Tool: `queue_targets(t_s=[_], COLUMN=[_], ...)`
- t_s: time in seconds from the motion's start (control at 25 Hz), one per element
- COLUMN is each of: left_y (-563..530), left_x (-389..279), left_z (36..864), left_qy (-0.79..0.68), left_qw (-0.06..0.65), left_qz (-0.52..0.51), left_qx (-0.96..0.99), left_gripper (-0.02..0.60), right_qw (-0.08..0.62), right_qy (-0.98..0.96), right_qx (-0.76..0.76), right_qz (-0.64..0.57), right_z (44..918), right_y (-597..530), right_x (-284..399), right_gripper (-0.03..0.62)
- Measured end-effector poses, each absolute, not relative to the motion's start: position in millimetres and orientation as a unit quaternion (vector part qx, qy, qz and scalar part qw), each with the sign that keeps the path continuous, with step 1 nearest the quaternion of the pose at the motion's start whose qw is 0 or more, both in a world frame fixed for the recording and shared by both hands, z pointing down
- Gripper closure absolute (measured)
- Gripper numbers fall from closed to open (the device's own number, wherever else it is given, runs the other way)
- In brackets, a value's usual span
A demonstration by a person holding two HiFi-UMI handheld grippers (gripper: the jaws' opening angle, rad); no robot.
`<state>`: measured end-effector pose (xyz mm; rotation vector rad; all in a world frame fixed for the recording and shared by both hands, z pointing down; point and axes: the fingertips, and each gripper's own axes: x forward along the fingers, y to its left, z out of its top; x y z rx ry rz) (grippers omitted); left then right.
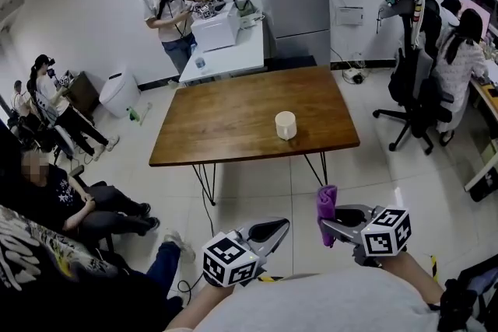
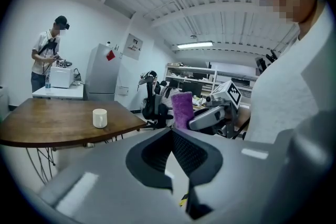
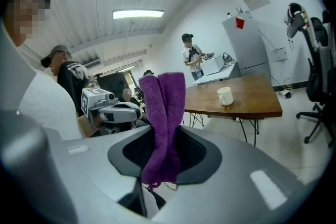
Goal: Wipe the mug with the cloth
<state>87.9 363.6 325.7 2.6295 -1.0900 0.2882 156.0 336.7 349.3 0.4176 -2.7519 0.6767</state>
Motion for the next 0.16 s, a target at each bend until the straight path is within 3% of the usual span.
queue_targets(t_s=[0.16], left_y=[371], left_x=[86], left_z=[346], left_qy=[-0.381], left_qw=[0.146], left_qz=[0.098], left_qx=[0.908], left_gripper=[0.581], right_qw=[0.141], right_qy=[-0.952], right_qx=[0.142], right_qz=[0.233], right_z=[367], right_y=[346], right_x=[156], right_gripper=[0.473])
